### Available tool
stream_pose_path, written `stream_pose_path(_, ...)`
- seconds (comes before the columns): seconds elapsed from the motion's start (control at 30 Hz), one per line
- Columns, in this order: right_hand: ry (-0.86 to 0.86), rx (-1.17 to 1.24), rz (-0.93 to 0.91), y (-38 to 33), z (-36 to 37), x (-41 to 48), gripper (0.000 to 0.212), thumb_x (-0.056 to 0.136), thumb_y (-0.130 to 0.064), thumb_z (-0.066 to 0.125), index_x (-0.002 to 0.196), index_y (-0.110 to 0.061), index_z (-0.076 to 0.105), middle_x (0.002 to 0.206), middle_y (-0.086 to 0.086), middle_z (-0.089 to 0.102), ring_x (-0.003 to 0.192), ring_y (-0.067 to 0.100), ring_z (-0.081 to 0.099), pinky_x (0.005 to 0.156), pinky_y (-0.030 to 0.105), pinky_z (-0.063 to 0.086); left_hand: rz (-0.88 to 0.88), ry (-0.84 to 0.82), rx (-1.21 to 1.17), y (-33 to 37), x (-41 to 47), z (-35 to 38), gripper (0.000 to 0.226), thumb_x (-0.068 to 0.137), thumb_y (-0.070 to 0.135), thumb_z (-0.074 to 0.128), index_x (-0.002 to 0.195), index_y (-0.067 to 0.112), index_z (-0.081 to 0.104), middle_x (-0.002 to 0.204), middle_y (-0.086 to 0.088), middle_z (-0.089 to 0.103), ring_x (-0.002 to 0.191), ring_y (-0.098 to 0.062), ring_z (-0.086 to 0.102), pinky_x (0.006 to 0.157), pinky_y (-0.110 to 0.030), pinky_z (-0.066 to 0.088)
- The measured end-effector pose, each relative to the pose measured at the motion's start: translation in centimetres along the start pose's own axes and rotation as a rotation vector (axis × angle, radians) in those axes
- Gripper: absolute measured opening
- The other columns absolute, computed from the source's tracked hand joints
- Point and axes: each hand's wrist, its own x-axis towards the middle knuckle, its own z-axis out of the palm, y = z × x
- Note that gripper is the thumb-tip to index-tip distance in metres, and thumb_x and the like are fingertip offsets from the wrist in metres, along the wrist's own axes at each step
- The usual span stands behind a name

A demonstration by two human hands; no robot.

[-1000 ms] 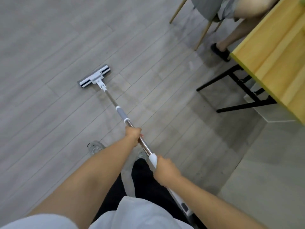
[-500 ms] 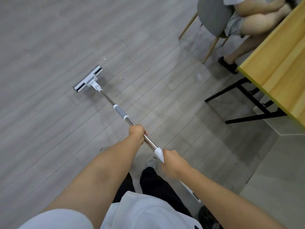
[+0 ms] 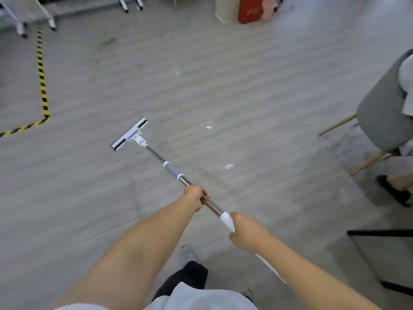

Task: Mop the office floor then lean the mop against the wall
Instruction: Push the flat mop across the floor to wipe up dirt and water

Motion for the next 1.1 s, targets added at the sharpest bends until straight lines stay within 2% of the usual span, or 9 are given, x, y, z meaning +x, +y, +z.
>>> stream_pose_path(0.2, 0.002, -0.064, -0.078, -8.9, -6.0, 6.8, 0.038, 0.092, -0.017, 0.053, 0.130, -0.012, 0.048, 0.125, 0.012, 0.059, 0.104, 0.032, 0.060, 0.075, 0.033, 0.047, -0.014, -0.014, -0.125, 10.0, 5.4, -5.4, 0.029, 0.097, -0.004, 0.027, 0.074, 0.008, 0.041, 0.061, -0.010, 0.042, 0.050, -0.022, 0.045, 0.050, -0.034, 0.046)
stream_pose_path(0.33, -0.025, -0.074, -0.093, -13.4, -10.2, 11.1, 0.042, 0.092, -0.018, 0.054, 0.133, -0.014, 0.047, 0.126, 0.011, 0.058, 0.104, 0.031, 0.062, 0.074, 0.035, 0.050, -0.035, -0.026, -0.191, 15.8, 8.9, -6.9, 0.029, 0.098, -0.005, 0.026, 0.075, 0.007, 0.041, 0.063, -0.010, 0.040, 0.053, -0.021, 0.042, 0.052, -0.034, 0.047)
stream_pose_path(0.47, -0.063, -0.118, -0.110, -17.1, -15.3, 16.5, 0.042, 0.091, -0.015, 0.054, 0.132, -0.013, 0.049, 0.118, 0.010, 0.058, 0.091, 0.028, 0.064, 0.069, 0.039, 0.057, -0.038, -0.007, -0.252, 21.8, 13.0, -7.0, 0.026, 0.096, -0.006, 0.029, 0.077, 0.008, 0.041, 0.063, -0.010, 0.041, 0.052, -0.021, 0.042, 0.041, -0.026, 0.050)
stream_pose_path(0.53, -0.071, -0.127, -0.129, -18.4, -18.2, 19.6, 0.040, 0.090, -0.011, 0.053, 0.130, -0.012, 0.051, 0.114, 0.009, 0.058, 0.087, 0.029, 0.066, 0.065, 0.040, 0.060, -0.033, -0.007, -0.277, 25.0, 15.0, -6.4, 0.025, 0.095, -0.006, 0.029, 0.077, 0.007, 0.042, 0.063, -0.010, 0.042, 0.052, -0.021, 0.043, 0.046, -0.031, 0.049)
stream_pose_path(0.63, -0.073, -0.162, -0.176, -20.2, -23.2, 23.8, 0.038, 0.091, -0.008, 0.053, 0.129, -0.011, 0.053, 0.108, 0.008, 0.058, 0.074, 0.023, 0.060, 0.050, 0.030, 0.048, -0.027, 0.013, -0.299, 29.8, 17.9, -5.0, 0.027, 0.094, -0.005, 0.030, 0.075, 0.008, 0.043, 0.062, -0.011, 0.044, 0.053, -0.022, 0.046, 0.042, -0.027, 0.048)
stream_pose_path(0.73, -0.091, -0.185, -0.193, -22.0, -28.6, 27.5, 0.038, 0.091, -0.006, 0.051, 0.129, -0.011, 0.054, 0.102, 0.006, 0.057, 0.071, 0.023, 0.061, 0.050, 0.029, 0.047, -0.047, 0.038, -0.305, 35.0, 20.0, -3.4, 0.028, 0.094, -0.004, 0.031, 0.073, 0.008, 0.045, 0.062, -0.011, 0.046, 0.054, -0.023, 0.047, 0.043, -0.027, 0.048)
stream_pose_path(0.83, -0.110, -0.226, -0.208, -23.9, -34.1, 31.4, 0.037, 0.089, -0.004, 0.048, 0.125, -0.010, 0.054, 0.102, 0.011, 0.061, 0.076, 0.031, 0.073, 0.059, 0.042, 0.060, -0.033, 0.039, -0.353, 40.6, 22.1, -2.2, 0.028, 0.093, -0.005, 0.032, 0.070, 0.007, 0.045, 0.060, -0.011, 0.045, 0.052, -0.023, 0.046, 0.049, -0.030, 0.046)
stream_pose_path(0.97, -0.146, -0.251, -0.248, -27.3, -39.4, 36.1, 0.036, 0.086, 0.004, 0.043, 0.119, -0.004, 0.052, 0.101, 0.020, 0.062, 0.079, 0.040, 0.075, 0.065, 0.052, 0.063, -0.052, 0.076, -0.374, 46.8, 25.6, -1.6, 0.025, 0.092, -0.006, 0.031, 0.075, 0.006, 0.044, 0.060, -0.010, 0.044, 0.052, -0.022, 0.044, 0.050, -0.032, 0.046)
stream_pose_path(1.1, -0.135, -0.249, -0.242, -31.5, -43.1, 41.8, 0.035, 0.084, 0.001, 0.043, 0.116, -0.006, 0.054, 0.098, 0.015, 0.063, 0.071, 0.037, 0.075, 0.061, 0.048, 0.062, -0.064, 0.075, -0.395, 52.8, 30.6, -2.8, 0.025, 0.093, -0.005, 0.030, 0.076, 0.007, 0.044, 0.060, -0.010, 0.044, 0.051, -0.021, 0.044, 0.046, -0.030, 0.046)
